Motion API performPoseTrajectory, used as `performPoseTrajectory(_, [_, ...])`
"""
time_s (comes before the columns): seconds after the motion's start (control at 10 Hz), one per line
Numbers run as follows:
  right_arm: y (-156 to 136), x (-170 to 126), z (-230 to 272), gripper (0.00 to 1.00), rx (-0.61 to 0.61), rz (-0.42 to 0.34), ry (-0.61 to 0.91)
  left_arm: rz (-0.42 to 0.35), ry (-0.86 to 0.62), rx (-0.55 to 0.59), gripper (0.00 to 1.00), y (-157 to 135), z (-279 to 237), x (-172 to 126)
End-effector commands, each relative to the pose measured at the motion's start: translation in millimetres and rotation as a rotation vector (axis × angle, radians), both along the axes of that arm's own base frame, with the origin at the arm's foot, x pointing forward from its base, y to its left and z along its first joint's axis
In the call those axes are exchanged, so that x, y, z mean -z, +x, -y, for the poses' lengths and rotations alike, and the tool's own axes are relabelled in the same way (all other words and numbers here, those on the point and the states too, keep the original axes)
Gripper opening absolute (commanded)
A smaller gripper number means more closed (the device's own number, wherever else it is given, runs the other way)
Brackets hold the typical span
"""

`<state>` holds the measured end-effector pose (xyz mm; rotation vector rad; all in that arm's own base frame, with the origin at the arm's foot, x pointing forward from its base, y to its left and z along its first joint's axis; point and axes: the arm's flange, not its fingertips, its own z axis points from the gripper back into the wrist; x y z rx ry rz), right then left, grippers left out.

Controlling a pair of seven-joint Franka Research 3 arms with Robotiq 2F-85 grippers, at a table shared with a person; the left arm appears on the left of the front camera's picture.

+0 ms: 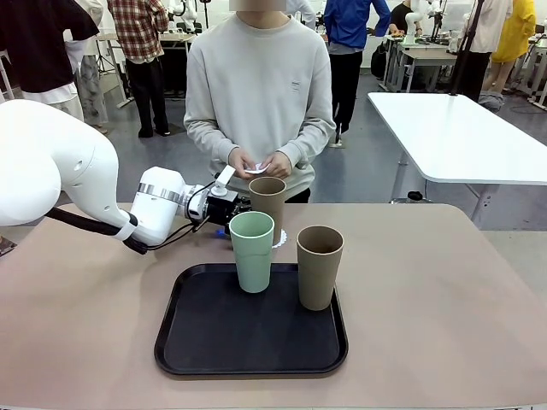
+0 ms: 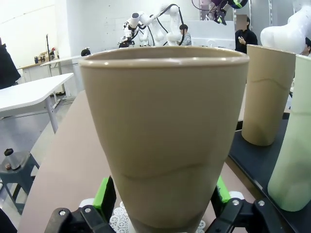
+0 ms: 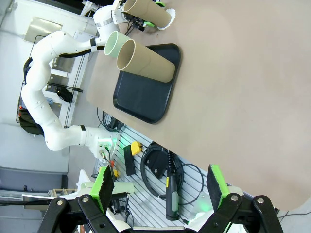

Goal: Place coasters on the table and set cups on them.
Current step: Pick up one Reusable plastic cup and place it on a coaster set by the human.

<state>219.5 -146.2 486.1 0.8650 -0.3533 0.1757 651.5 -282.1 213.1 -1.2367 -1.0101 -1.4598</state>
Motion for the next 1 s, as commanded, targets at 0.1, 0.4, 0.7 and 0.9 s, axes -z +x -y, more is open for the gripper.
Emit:
performPoseTrajectory(0.1, [0.6,0.2,-0.4,1.0,-0.003,0.002,0.014,-0.037,0.001,0.024,1.0,5.1,-1.4,-4.1])
performPoseTrajectory(0.4, [0.6,0.2,-0.4,1.0,-0.003,0.002,0.014,-0.055,0.009,0.032,1.0,3.6,-3.2,-4.2])
performPoseTrajectory(0.7, [0.6,0.2,-0.4,1.0,-0.003,0.002,0.014,-0.056,0.021,0.034,1.0,1.6,-6.2,-4.8])
performPoseTrajectory(0.9, [0.6,0.2,-0.4,1.0,-0.003,0.002,0.014,-0.055,0.027,0.032,1.0,0.9,-8.5,-5.6])
